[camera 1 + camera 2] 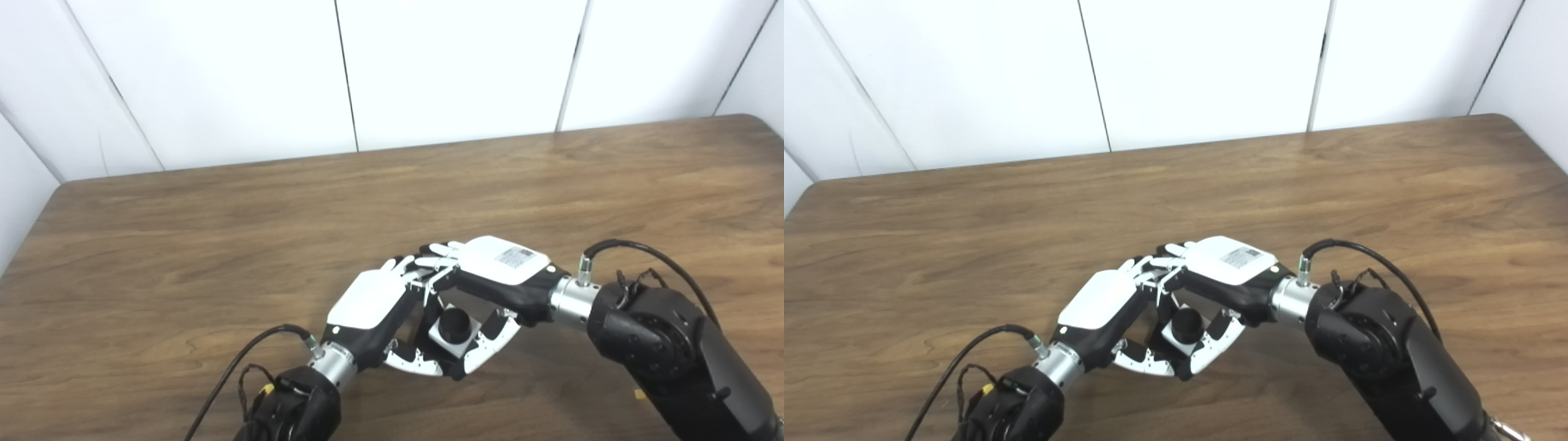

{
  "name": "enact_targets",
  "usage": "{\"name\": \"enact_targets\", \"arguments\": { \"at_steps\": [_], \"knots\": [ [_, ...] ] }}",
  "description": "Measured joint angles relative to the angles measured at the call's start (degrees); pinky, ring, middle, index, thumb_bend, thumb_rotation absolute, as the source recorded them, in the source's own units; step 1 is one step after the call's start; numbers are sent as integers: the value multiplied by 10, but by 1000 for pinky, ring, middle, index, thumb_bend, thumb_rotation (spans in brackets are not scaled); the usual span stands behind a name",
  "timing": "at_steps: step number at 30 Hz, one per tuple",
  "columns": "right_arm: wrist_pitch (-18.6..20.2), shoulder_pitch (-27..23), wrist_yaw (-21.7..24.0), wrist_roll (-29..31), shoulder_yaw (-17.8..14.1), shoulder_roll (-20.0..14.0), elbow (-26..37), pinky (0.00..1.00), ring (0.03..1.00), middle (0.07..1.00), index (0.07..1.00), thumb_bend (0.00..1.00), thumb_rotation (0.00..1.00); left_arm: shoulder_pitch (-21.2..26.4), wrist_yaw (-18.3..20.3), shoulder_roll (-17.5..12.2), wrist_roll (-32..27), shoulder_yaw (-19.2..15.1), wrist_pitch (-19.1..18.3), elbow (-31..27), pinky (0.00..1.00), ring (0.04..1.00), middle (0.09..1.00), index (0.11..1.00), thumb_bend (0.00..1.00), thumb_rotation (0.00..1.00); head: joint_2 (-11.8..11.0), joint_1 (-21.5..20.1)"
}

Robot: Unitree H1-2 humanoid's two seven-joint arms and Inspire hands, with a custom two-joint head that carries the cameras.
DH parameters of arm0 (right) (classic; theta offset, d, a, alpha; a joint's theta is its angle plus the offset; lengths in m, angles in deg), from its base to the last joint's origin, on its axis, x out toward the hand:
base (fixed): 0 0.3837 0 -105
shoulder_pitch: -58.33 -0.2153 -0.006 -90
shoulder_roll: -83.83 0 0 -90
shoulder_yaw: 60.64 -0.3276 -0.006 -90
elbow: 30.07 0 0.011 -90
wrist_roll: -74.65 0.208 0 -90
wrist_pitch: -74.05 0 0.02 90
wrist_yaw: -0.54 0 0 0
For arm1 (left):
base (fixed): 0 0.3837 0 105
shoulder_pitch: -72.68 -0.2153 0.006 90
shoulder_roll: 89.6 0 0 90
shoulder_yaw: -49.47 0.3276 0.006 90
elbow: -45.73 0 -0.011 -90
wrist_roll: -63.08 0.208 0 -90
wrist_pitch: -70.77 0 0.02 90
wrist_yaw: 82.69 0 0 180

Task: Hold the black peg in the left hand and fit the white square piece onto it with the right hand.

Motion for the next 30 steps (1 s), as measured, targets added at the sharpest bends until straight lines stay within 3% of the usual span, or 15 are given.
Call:
{"name": "enact_targets", "arguments": {
  "at_steps": [14, 30],
  "knots": [
    [-1, 0, 0, 9, -13, -1, 0, 1000, 1000, 937, 691, 909, 428, 0, 9, 1, 0, -2, -9, -5, 1000, 989, 907, 894, 986, 326, 1, 1],
    [17, 0, 1, 25, -23, -3, 1, 999, 1000, 936, 705, 899, 409, 0, 10, 1, -12, -10, -22, -5, 1000, 987, 907, 851, 966, 286, -2, 1]
  ]
}}
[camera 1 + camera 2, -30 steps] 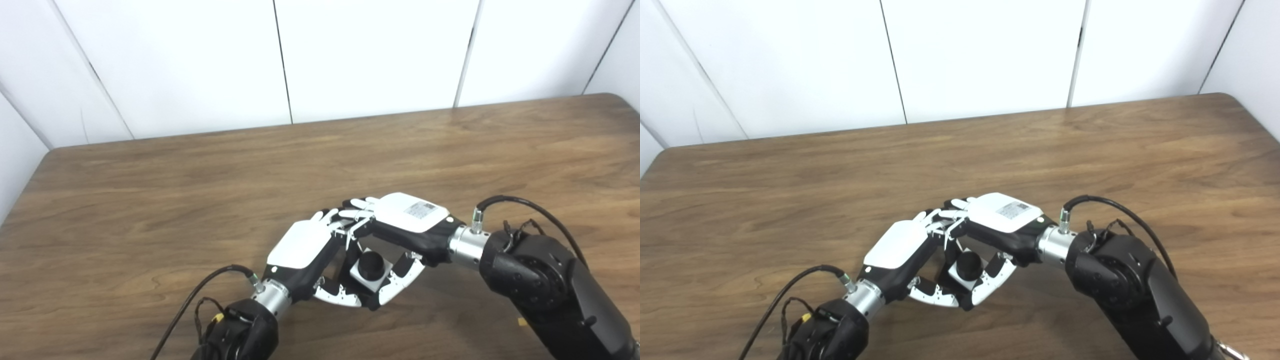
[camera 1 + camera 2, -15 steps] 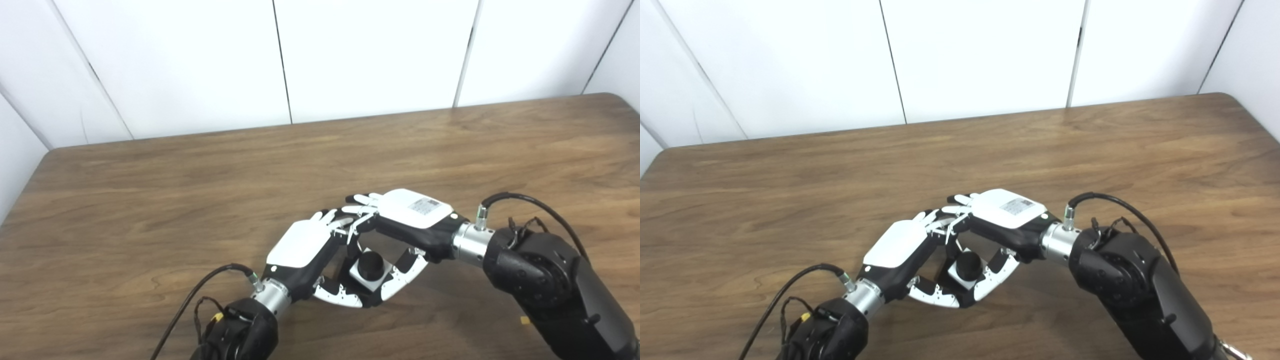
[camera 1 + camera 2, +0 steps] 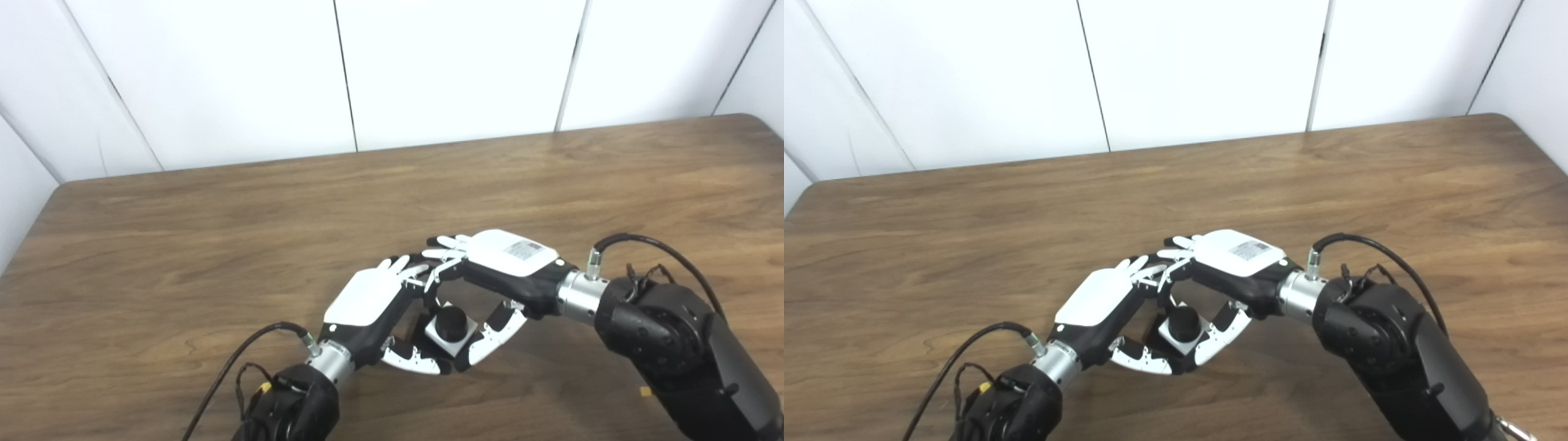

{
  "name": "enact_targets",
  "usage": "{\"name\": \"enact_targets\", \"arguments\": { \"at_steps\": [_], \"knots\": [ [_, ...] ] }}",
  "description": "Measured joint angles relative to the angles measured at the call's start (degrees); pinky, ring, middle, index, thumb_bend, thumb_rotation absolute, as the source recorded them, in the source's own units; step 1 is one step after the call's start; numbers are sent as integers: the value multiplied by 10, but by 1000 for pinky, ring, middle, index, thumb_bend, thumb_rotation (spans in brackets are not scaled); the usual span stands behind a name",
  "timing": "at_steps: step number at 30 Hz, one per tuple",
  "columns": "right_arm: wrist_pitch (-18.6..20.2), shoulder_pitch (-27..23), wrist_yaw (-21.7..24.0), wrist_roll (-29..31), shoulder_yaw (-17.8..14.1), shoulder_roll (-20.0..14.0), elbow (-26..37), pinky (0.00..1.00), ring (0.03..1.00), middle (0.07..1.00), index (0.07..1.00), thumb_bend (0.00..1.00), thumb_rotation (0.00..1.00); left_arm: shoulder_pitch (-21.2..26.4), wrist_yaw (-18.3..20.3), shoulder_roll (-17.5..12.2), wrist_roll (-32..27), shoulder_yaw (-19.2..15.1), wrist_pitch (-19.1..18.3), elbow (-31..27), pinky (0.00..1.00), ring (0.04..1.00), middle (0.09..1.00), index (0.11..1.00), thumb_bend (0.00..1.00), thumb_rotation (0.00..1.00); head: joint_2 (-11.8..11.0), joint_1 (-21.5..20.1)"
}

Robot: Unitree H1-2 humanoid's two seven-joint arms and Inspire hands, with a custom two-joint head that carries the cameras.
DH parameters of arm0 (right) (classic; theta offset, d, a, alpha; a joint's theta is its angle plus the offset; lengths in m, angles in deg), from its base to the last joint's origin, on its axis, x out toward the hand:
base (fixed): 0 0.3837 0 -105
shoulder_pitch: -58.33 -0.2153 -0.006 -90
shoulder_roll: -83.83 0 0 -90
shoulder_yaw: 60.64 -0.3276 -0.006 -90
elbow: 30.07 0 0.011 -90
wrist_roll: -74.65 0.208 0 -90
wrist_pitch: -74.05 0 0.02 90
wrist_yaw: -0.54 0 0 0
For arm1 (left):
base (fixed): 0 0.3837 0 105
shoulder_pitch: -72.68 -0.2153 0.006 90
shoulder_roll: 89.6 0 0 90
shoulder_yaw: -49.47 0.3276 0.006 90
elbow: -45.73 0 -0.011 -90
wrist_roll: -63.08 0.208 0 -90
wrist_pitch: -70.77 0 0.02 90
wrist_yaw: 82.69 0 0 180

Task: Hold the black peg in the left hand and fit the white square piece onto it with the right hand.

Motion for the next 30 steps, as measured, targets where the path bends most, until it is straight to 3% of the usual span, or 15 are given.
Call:
{"name": "enact_targets", "arguments": {
  "at_steps": [10, 30],
  "knots": [
    [49, -7, 12, 45, -19, -7, 18, 939, 1000, 932, 698, 895, 381, 0, -4, -3, -31, -19, 2, 11, 983, 953, 888, 812, 955, 260, -4, -1],
    [67, -15, 12, 60, -19, -25, 23, 950, 1000, 933, 702, 899, 381, -1, -11, -15, -85, -50, 0, 23, 976, 956, 893, 845, 1000, 265, -6, 2]
  ]
}}
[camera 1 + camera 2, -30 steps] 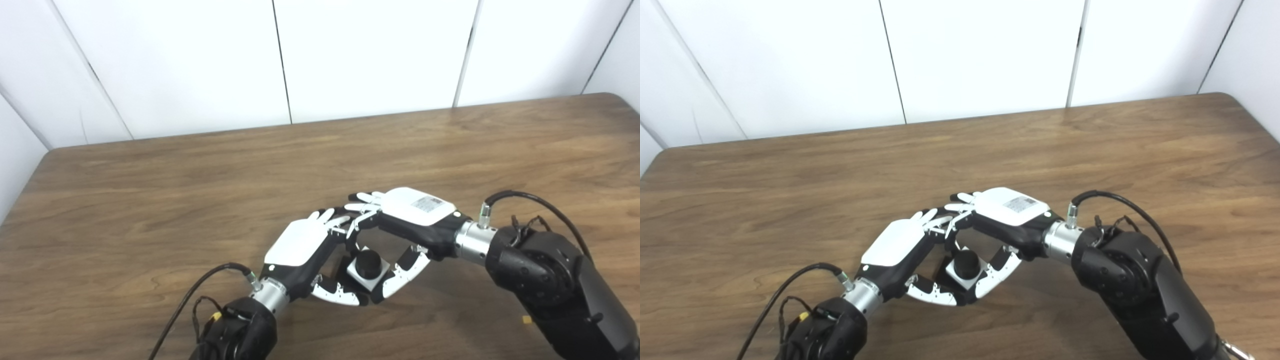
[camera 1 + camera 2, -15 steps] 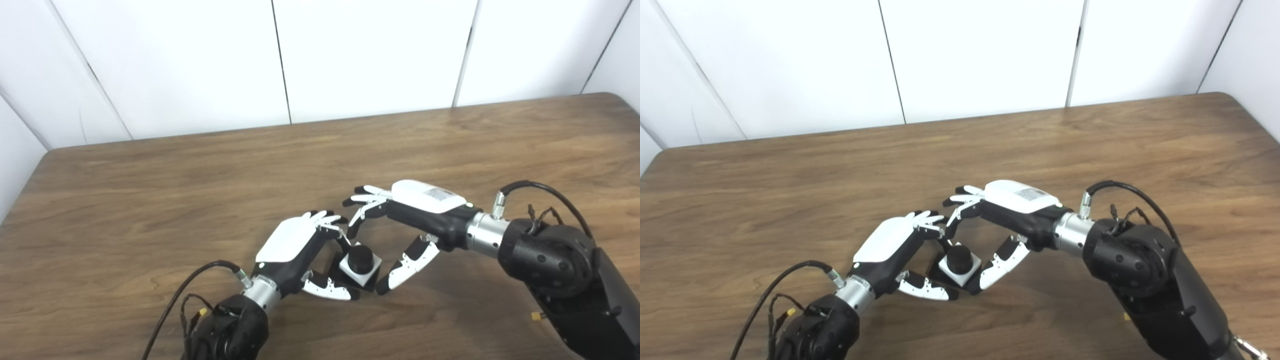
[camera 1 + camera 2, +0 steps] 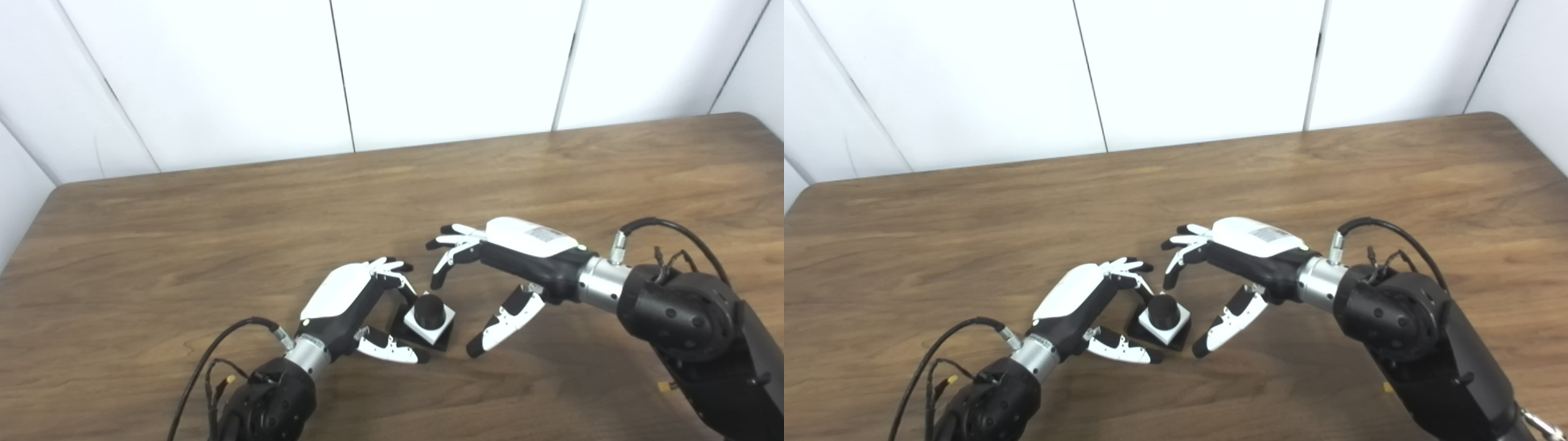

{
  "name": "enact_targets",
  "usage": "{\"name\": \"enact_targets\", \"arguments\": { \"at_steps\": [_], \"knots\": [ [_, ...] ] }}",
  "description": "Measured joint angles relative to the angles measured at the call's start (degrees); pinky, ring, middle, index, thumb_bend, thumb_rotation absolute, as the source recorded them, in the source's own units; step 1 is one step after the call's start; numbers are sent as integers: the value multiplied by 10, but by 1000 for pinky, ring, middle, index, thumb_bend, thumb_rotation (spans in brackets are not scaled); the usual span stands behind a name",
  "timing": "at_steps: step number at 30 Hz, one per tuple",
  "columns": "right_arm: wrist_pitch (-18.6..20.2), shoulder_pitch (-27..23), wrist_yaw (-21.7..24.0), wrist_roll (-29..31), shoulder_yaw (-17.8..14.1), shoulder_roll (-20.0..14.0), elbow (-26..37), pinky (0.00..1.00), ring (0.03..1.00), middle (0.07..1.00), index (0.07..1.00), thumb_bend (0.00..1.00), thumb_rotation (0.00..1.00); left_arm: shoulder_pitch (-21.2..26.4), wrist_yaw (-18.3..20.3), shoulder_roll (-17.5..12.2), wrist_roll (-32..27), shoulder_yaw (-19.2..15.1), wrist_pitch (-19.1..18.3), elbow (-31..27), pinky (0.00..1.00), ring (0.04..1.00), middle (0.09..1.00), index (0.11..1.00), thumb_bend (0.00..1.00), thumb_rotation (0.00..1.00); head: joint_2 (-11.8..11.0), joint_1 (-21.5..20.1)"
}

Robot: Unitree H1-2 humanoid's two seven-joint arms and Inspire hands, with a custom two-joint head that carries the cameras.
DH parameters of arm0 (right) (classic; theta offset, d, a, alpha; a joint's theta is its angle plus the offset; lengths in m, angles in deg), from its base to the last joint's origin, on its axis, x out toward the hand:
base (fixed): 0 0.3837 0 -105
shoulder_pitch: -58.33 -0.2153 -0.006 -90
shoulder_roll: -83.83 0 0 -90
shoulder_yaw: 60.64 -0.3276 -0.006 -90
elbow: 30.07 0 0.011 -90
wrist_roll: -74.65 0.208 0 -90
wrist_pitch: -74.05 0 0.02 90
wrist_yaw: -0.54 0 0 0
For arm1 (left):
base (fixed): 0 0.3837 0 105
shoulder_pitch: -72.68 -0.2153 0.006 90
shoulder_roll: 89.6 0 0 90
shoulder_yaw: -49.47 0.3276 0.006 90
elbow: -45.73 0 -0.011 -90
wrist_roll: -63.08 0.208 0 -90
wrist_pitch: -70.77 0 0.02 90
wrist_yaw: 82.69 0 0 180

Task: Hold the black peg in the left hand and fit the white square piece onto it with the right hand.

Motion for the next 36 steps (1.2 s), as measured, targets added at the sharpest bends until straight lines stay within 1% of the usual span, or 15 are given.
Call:
{"name": "enact_targets", "arguments": {
  "at_steps": [8, 16, 20, 30, 36],
  "knots": [
    [0, -1, 0, 0, -1, 0, 0, 955, 1000, 930, 702, 899, 368, -3, 0, 0, -14, -6, -3, 0, 982, 957, 897, 875, 1000, 272, 0, 2],
    [0, -1, -1, 0, -2, -1, 0, 955, 1000, 929, 700, 906, 376, -3, 1, 0, -17, -9, -13, -2, 990, 967, 910, 916, 1000, 261, 0, 3],
    [0, -1, -1, 1, -4, -1, 0, 955, 1000, 932, 701, 904, 385, -3, 2, 0, -17, -9, -18, -3, 977, 963, 908, 928, 1000, 266, 1, 2],
    [0, -1, -2, 1, -6, -1, 0, 952, 1000, 930, 699, 905, 377, -3, 0, 0, -17, -9, -18, -3, 975, 963, 904, 911, 1000, 255, 3, 6],
    [0, -1, -2, 2, -6, -1, 0, 954, 1000, 931, 699, 905, 379, -4, 0, 3, -22, -11, -24, -3, 976, 963, 910, 908, 1000, 219, 4, 6]
  ]
}}
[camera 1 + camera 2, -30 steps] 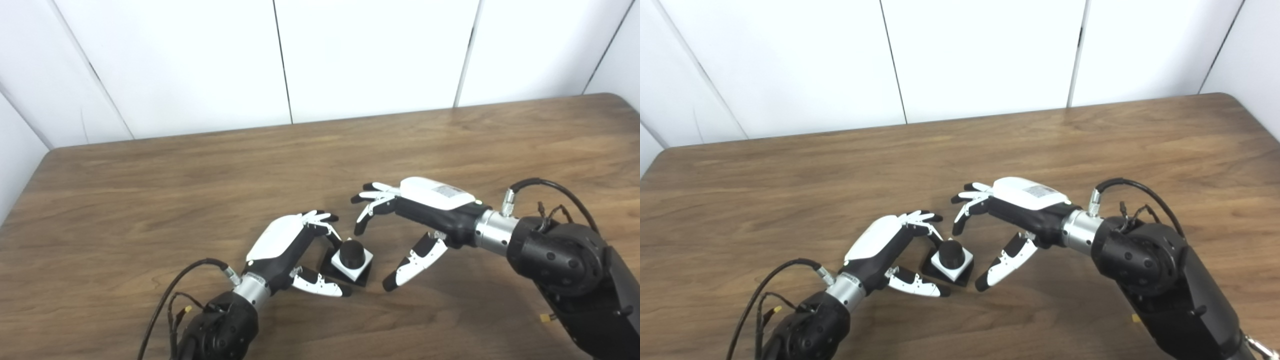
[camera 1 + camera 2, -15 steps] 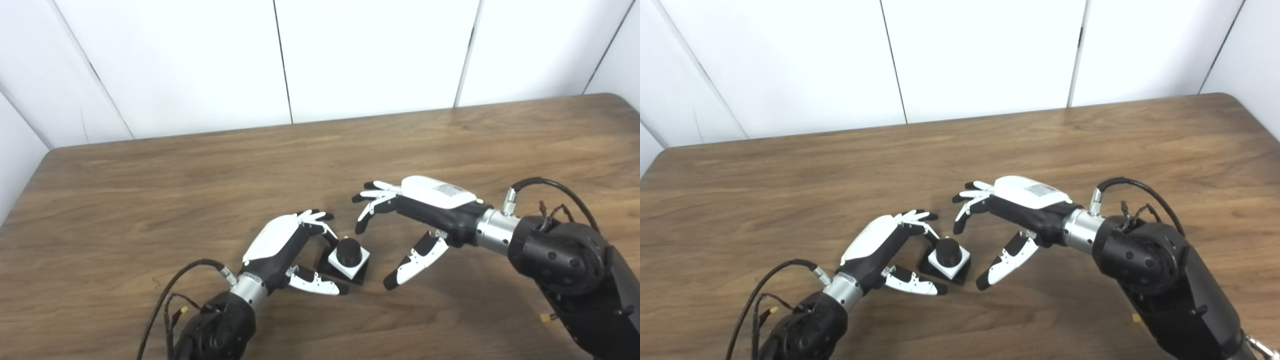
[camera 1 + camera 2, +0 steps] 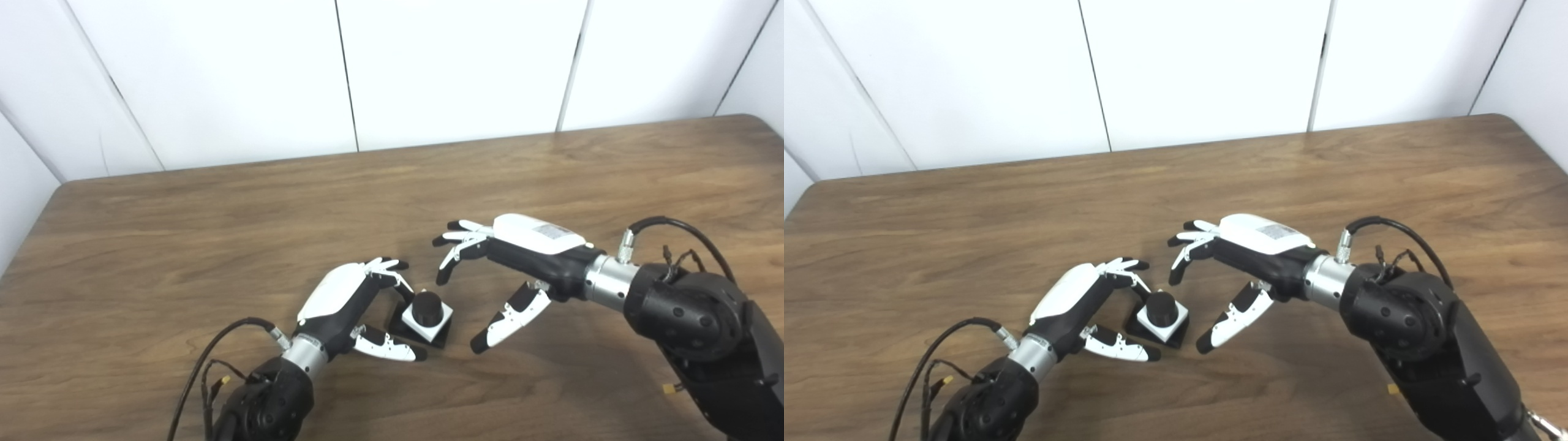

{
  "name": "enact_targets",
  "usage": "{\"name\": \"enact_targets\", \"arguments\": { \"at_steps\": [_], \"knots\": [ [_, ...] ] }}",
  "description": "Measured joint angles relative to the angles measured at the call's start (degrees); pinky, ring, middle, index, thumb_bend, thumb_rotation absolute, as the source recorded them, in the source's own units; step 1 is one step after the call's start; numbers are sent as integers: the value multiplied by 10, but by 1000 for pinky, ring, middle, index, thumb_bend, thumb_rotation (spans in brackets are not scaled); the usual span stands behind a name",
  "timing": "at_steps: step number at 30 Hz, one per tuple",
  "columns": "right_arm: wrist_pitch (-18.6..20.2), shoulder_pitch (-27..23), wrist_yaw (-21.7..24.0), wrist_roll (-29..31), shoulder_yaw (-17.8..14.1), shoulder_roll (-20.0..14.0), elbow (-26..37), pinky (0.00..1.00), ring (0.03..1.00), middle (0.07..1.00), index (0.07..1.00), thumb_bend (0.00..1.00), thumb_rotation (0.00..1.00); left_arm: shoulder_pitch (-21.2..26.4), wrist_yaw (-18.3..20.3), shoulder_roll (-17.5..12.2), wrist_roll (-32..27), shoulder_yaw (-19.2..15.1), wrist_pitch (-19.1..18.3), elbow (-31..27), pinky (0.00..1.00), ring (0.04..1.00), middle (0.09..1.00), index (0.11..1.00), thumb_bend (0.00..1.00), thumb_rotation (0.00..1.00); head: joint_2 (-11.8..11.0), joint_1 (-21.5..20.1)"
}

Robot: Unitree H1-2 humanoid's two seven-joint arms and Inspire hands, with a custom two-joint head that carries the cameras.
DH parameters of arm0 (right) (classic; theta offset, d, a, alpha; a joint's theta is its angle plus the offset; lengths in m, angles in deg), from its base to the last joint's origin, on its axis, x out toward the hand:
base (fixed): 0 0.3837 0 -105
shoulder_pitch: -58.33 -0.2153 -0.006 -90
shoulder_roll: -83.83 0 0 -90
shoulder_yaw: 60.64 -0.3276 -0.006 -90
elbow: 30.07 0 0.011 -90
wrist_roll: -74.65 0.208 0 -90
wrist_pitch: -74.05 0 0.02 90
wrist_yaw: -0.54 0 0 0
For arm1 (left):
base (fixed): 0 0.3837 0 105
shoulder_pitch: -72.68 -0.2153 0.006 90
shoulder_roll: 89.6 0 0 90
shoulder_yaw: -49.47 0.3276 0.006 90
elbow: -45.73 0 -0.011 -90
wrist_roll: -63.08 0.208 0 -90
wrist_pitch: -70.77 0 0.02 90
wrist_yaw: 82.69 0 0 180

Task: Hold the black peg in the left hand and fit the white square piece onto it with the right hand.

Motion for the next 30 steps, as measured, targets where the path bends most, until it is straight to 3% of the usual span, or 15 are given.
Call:
{"name": "enact_targets", "arguments": {
  "at_steps": [16, 30],
  "knots": [
    [0, 0, 0, 1, 0, -2, 0, 958, 1000, 931, 699, 910, 377, 1, -3, 1, 43, 12, -19, -15, 953, 944, 897, 906, 1000, 231, 4, 2],
    [0, 0, 0, 2, 0, -3, 0, 957, 1000, 931, 697, 913, 379, 3, 14, -27, 115, 28, -20, -29, 953, 946, 902, 877, 1000, 284, 5, 2]
  ]
}}
